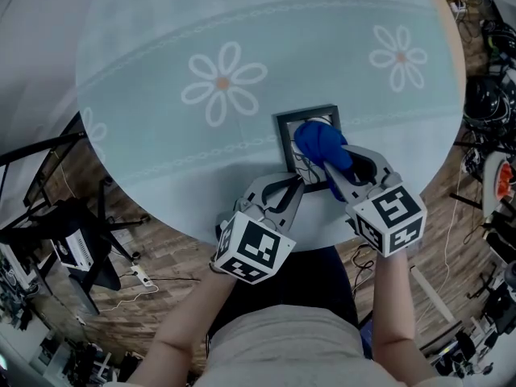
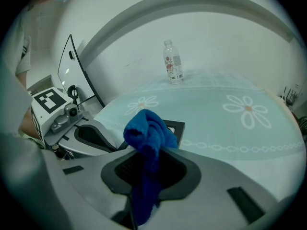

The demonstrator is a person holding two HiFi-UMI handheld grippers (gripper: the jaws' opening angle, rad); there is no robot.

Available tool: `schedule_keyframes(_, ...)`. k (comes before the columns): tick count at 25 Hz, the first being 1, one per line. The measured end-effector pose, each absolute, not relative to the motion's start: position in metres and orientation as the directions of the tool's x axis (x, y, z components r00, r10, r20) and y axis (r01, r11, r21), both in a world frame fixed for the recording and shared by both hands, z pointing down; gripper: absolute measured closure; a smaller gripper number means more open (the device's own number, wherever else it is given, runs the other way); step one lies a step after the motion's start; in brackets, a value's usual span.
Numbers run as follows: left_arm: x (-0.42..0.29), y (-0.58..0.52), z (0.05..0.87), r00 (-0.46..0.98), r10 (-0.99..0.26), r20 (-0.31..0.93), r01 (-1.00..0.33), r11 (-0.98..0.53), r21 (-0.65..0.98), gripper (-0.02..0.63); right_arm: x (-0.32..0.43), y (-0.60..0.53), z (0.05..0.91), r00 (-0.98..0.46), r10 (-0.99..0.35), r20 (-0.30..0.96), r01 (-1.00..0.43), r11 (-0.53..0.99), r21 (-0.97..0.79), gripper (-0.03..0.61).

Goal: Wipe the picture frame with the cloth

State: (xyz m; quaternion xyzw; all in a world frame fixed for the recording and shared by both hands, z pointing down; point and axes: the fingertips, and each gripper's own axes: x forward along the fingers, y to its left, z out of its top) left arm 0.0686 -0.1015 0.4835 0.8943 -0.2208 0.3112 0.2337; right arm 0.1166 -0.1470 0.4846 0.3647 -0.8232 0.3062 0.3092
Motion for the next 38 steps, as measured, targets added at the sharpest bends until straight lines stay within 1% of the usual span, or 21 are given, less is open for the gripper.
schedule_keyframes(10,0.068,-0.102,0.484,0.719,-0.234,0.654,-0.54,-0.78,0.315,0.588,0.114,-0.163,0.485,-0.537,-0.435,0.723,-0.795,0.548,-0.26,0.486)
schedule_keyframes(18,0.068,-0.103,0.484,0.721,-0.234,0.653,-0.548,-0.768,0.33,0.588,0.115,-0.173,0.482,-0.525,-0.496,0.692,-0.819,0.516,-0.252,0.486)
schedule_keyframes(23,0.068,-0.111,0.48,0.733,-0.267,0.626,-0.579,-0.729,0.366,0.588,0.116,-0.178,0.477,-0.517,-0.54,0.664,-0.831,0.503,-0.238,0.486)
schedule_keyframes(38,0.07,-0.124,0.445,0.762,-0.317,0.565,-0.572,-0.738,0.357,0.588,0.121,-0.178,0.426,-0.5,-0.671,0.547,-0.861,0.452,-0.233,0.486)
